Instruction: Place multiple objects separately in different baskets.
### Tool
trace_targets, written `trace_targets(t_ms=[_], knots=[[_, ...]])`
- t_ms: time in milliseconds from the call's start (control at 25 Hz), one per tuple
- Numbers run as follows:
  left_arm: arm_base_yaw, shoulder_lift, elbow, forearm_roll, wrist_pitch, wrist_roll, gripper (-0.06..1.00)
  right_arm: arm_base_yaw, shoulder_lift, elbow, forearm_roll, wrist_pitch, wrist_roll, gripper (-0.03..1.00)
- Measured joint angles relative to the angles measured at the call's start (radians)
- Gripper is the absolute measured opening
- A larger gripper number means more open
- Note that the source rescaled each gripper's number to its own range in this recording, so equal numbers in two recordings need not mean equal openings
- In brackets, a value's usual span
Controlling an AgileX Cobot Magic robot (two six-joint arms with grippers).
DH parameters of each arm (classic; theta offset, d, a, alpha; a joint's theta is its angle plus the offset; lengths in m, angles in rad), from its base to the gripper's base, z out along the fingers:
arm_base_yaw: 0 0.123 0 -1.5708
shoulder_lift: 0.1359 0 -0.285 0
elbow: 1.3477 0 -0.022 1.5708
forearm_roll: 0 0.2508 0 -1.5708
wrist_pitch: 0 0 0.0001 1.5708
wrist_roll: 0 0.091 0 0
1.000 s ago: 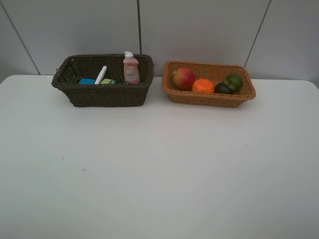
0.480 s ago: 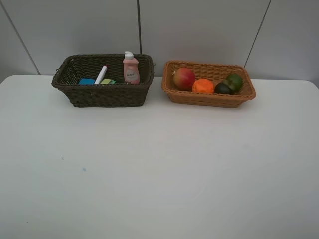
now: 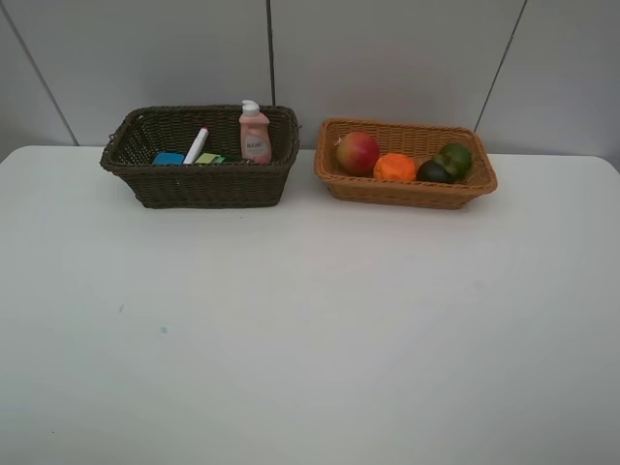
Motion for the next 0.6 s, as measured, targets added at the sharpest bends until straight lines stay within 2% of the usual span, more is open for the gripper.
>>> trace_targets(t_ms=[600], knots=[[0.0, 0.0, 0.0, 0.0, 0.0, 0.0, 0.92, 0.0, 0.0, 0.0, 0.0, 0.0, 0.0, 1.0]])
